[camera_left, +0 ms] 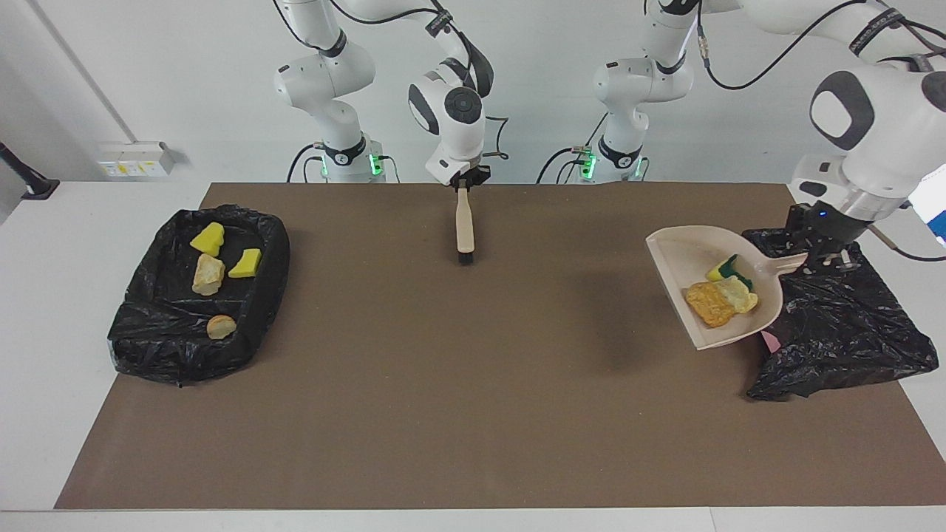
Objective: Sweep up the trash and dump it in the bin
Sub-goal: 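Carry the dustpan to the other black bag and tip it with the left gripper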
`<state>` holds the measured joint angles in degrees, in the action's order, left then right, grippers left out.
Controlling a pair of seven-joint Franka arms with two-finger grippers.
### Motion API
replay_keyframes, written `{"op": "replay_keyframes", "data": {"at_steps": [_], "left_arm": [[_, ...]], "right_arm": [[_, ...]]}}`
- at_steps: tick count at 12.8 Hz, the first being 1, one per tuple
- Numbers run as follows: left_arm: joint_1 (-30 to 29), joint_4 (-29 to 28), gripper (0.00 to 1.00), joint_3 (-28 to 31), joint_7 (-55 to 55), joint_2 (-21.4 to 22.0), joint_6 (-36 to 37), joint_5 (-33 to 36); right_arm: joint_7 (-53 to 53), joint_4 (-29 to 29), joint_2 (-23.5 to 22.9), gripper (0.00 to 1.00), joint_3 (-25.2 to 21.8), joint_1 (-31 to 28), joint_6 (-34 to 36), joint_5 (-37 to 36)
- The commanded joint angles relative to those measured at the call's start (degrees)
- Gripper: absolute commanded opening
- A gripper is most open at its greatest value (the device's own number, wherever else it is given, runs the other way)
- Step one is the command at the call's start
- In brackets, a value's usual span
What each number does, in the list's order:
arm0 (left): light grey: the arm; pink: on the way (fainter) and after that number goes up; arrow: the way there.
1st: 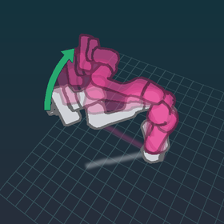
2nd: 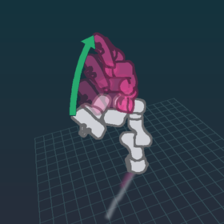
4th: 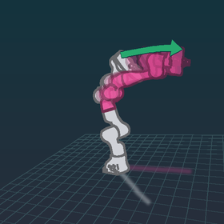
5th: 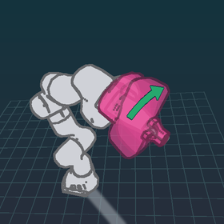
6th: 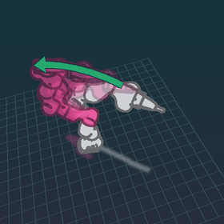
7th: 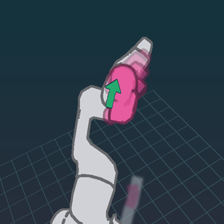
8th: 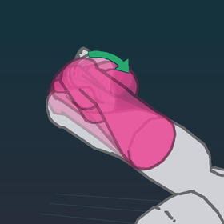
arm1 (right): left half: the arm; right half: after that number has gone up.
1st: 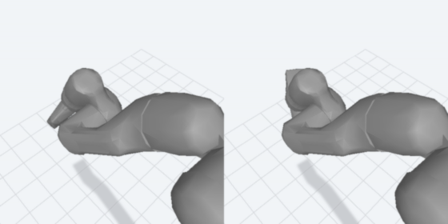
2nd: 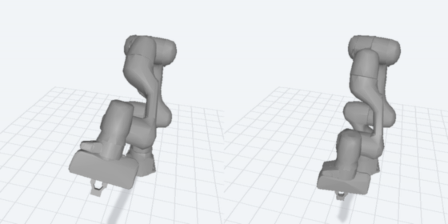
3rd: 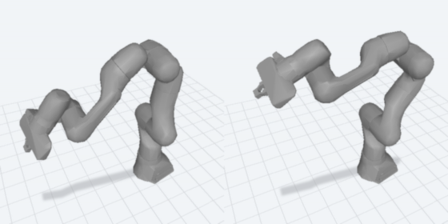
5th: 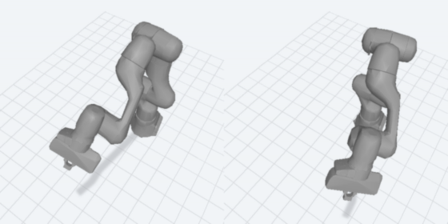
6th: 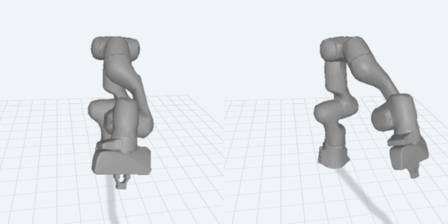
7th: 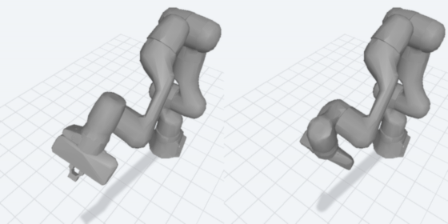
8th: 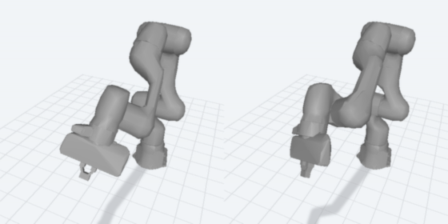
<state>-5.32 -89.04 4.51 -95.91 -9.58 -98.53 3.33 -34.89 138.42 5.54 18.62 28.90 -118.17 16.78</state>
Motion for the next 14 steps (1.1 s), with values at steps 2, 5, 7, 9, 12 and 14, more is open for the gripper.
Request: {"op": "replay_keyframes", "data": {"at_steps": [2,5,7,9,12,14], "left_arm": [[-8.27,4.05,0.00,-0.38,-12.34,-0.61,2.65,-0.17],[-14.78,3.79,0.00,-0.03,-20.88,-0.96,-4.20,3.52],[-15.95,2.22,0.00,-0.03,-21.34,-2.37,-9.64,10.42],[-16.56,-1.13,0.00,-0.03,-19.85,-1.58,-12.91,13.37],[-15.68,-10.77,0.00,0.15,-12.59,0.96,-21.14,20.81],[-14.98,-12.65,0.00,0.06,-8.34,0.18,-24.51,25.83]], "right_arm": [[1.32,0.45,-0.61,0.08,-0.25,-1.03,-1.62,-0.52],[0.79,-0.07,-2.02,0.12,-0.25,-1.30,-3.91,0.01],[1.58,-0.34,-2.98,0.20,-0.25,-3.48,-4.34,0.01],[1.49,-1.74,-3.69,0.20,-0.25,-3.67,-4.00,0.01],[1.84,-3.33,-4.92,0.20,-0.25,-4.20,-4.43,0.01],[4.98,-3.15,-4.66,0.20,-0.25,-4.02,-4.35,-0.43]]}}
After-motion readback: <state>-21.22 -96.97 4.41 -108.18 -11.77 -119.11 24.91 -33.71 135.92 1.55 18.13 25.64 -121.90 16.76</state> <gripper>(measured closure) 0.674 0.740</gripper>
